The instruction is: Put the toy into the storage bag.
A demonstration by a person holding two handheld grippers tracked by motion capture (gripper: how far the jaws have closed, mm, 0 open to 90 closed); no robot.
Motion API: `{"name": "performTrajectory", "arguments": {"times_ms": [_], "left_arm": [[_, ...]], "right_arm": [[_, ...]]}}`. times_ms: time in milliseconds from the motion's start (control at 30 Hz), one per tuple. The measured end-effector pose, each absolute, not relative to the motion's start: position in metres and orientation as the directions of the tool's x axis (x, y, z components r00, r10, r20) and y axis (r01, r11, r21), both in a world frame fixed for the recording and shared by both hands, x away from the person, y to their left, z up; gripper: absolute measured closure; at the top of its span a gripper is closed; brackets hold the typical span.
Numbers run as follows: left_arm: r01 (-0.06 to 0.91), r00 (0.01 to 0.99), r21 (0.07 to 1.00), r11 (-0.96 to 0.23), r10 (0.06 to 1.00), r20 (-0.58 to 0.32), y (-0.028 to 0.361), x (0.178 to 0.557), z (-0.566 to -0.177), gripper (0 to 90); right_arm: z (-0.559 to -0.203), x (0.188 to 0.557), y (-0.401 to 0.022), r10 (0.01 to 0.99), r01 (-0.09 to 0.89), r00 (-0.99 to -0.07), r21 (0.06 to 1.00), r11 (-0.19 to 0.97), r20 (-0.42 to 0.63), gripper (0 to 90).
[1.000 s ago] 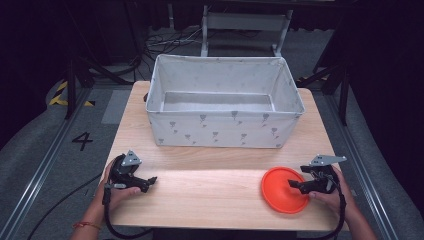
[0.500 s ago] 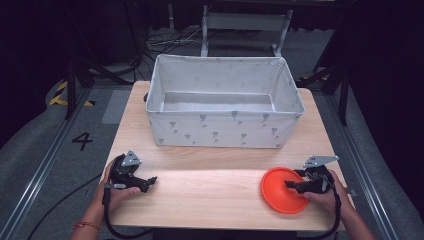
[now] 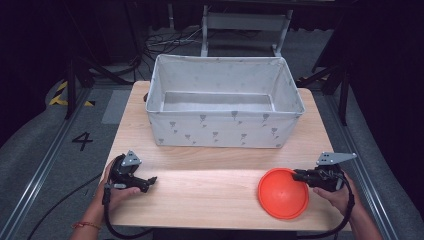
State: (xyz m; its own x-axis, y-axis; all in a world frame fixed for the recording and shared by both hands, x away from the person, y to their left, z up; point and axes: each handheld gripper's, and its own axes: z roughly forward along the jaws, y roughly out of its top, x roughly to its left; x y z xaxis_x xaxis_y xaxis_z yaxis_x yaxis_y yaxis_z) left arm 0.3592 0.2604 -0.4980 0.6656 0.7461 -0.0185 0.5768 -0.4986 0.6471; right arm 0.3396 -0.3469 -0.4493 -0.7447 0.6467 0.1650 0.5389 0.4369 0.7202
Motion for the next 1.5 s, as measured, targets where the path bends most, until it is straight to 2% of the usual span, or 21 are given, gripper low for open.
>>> {"name": "performTrajectory", "arguments": {"times_ms": [267, 433, 633, 867, 1167, 1500], "left_arm": [[0.579, 0.665, 0.647, -0.496, 0.747, -0.022, 0.260, 0.359, -0.498, 0.4], [0.577, 0.669, 0.646, -0.499, 0.743, -0.024, 0.261, 0.360, -0.498, 0.3], [0.577, 0.668, 0.648, -0.498, 0.743, -0.024, 0.260, 0.360, -0.498, 0.2], [0.577, 0.669, 0.648, -0.498, 0.743, -0.024, 0.260, 0.360, -0.498, 0.2], [0.577, 0.669, 0.647, -0.499, 0.743, -0.024, 0.260, 0.360, -0.498, 0.2], [0.578, 0.668, 0.647, -0.498, 0.744, -0.024, 0.260, 0.360, -0.498, 0.2]], "right_arm": [[-0.422, 0.329, -0.331, 0.609, 0.449, -0.790, 0.745, 0.494, 0.072, 82.2], [-0.394, 0.325, -0.306, 0.566, 0.376, -0.824, 0.722, 0.581, -0.026, 82.3], [-0.364, 0.324, -0.296, 0.551, 0.326, -0.826, 0.699, 0.637, -0.117, 82.4], [-0.343, 0.327, -0.298, 0.553, 0.307, -0.816, 0.684, 0.662, -0.170, 82.4], [-0.301, 0.334, -0.316, 0.570, 0.283, -0.800, 0.718, 0.636, -0.190, 82.4], [-0.262, 0.346, -0.317, 0.572, 0.241, -0.790, 0.745, 0.622, -0.222, 82.4]]}}
